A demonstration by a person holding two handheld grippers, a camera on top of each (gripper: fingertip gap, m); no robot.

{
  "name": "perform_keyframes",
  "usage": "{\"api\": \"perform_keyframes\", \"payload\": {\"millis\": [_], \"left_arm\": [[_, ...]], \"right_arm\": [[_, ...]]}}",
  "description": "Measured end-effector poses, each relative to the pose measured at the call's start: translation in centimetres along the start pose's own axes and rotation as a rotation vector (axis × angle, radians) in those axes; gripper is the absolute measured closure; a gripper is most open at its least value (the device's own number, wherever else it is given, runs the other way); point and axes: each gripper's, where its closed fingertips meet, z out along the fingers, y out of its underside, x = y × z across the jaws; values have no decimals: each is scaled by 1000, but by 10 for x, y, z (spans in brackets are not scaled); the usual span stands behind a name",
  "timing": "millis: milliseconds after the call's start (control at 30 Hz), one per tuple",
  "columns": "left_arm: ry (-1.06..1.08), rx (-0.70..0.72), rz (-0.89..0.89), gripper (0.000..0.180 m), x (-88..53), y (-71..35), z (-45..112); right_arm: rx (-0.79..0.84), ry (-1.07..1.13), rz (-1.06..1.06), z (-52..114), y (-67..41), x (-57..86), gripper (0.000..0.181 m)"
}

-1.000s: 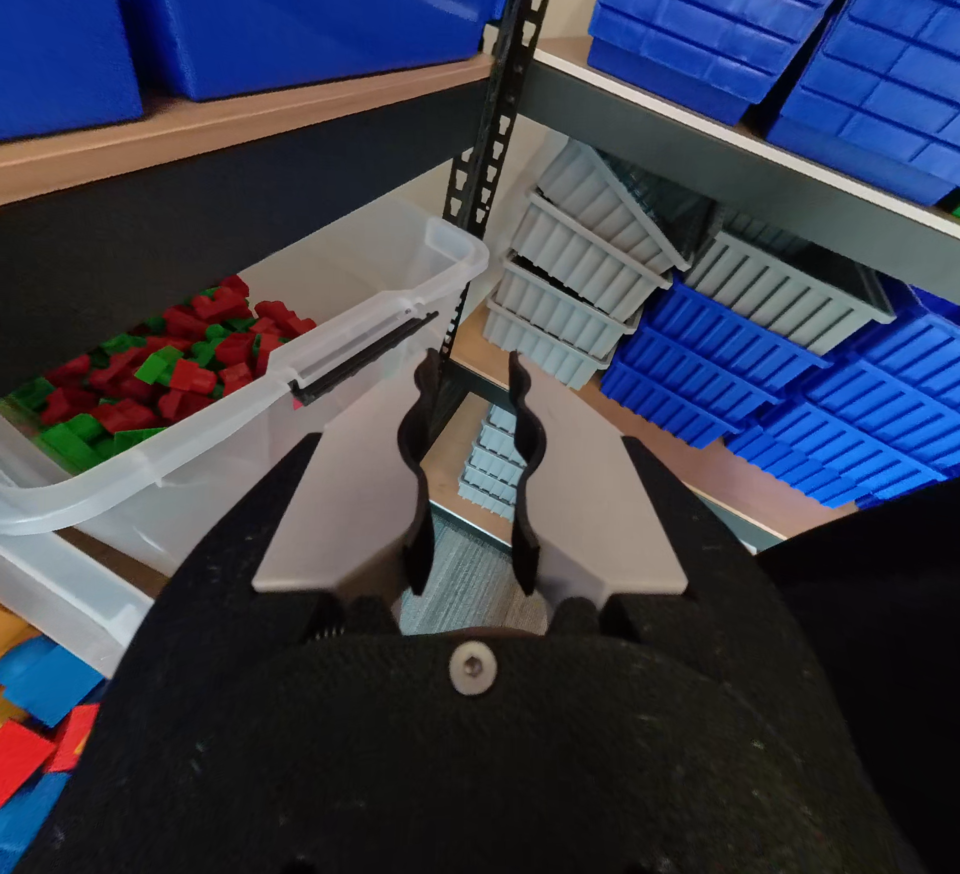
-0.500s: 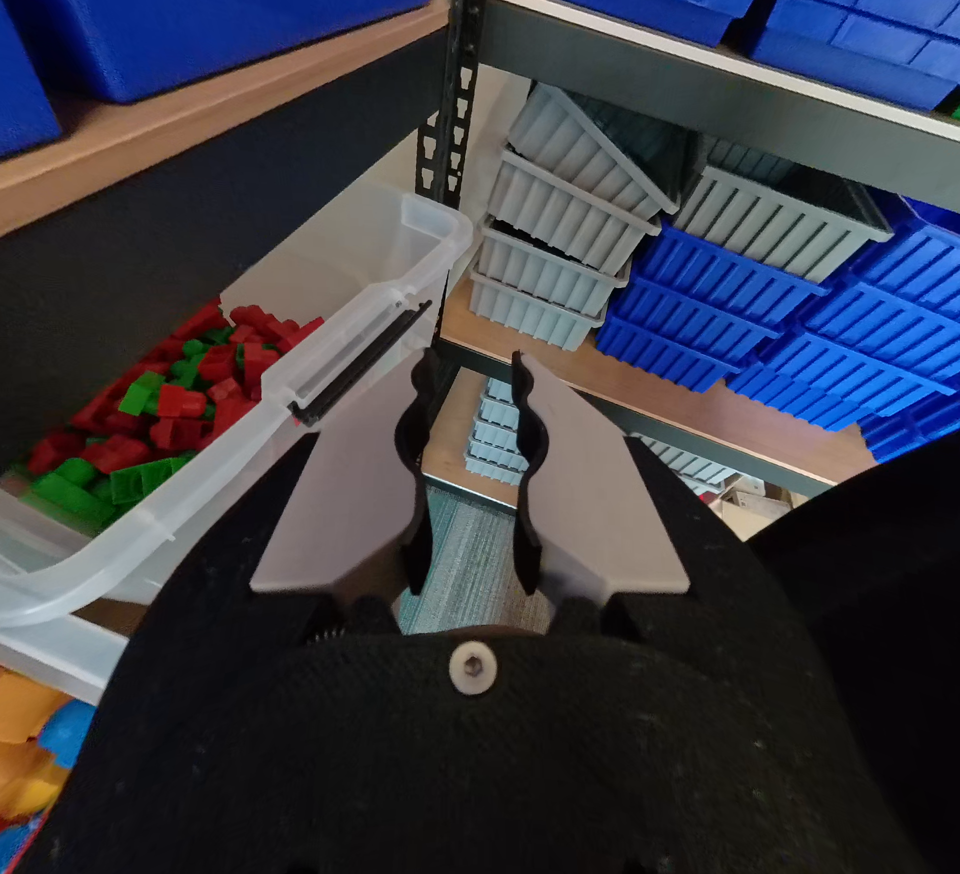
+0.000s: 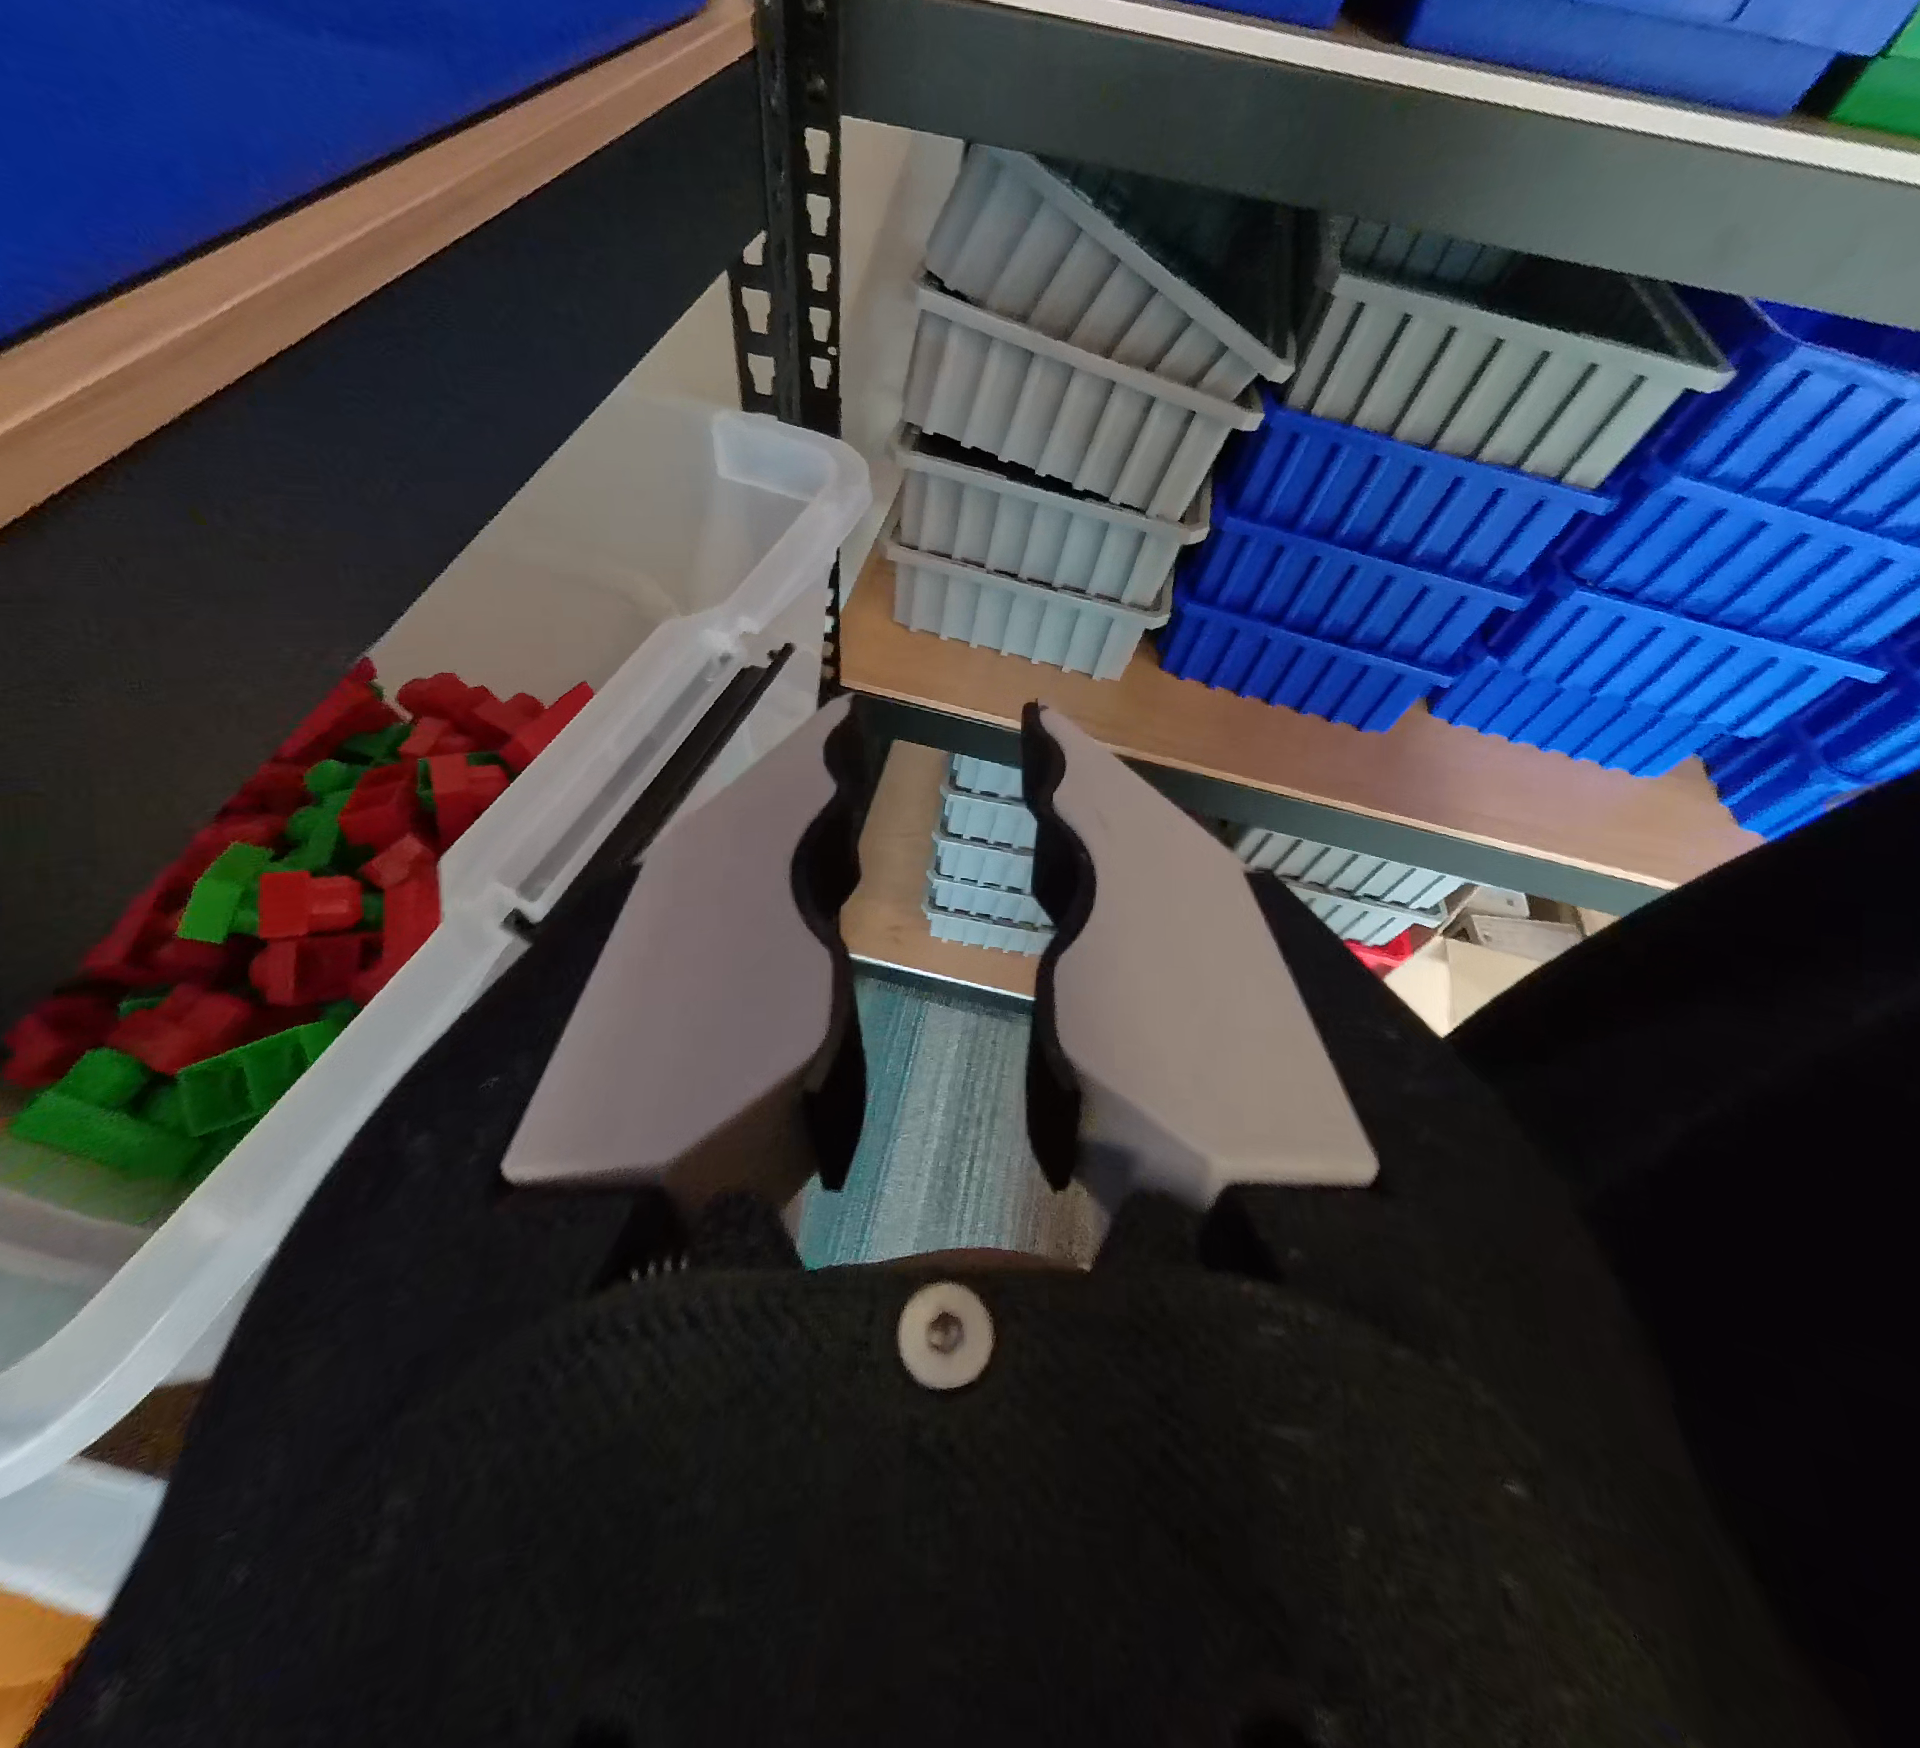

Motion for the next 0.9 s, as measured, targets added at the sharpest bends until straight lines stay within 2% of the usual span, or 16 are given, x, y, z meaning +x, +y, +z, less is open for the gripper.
{"api": "perform_keyframes", "payload": {"millis": [100,133,233,267,367,467,633,767,833,900], "left_arm": [[39,9,18,155,10,-7,9],[44,9,32,155,12,-10,12],[68,35,55,155,21,-22,21],[81,48,54,155,25,-27,23],[128,88,53,153,38,-45,29],[195,140,81,151,55,-73,36],[252,203,171,150,80,-110,46],[253,211,114,150,86,-108,50],[266,193,68,150,87,-99,50],[272,178,40,150,86,-93,51]], "right_arm": [[83,384,-197,-41,-21,35,157],[80,452,-241,-52,-25,40,158],[101,466,-259,-64,-31,41,159],[114,528,-308,-71,-33,43,181],[273,827,-480,-134,-54,38,181],[385,665,-293,-157,-57,35,181],[517,415,-101,-148,-47,33,181],[631,448,-172,-141,-35,4,165],[501,384,-214,-111,-21,-15,130],[392,298,-208,-85,-12,-28,110]]}}
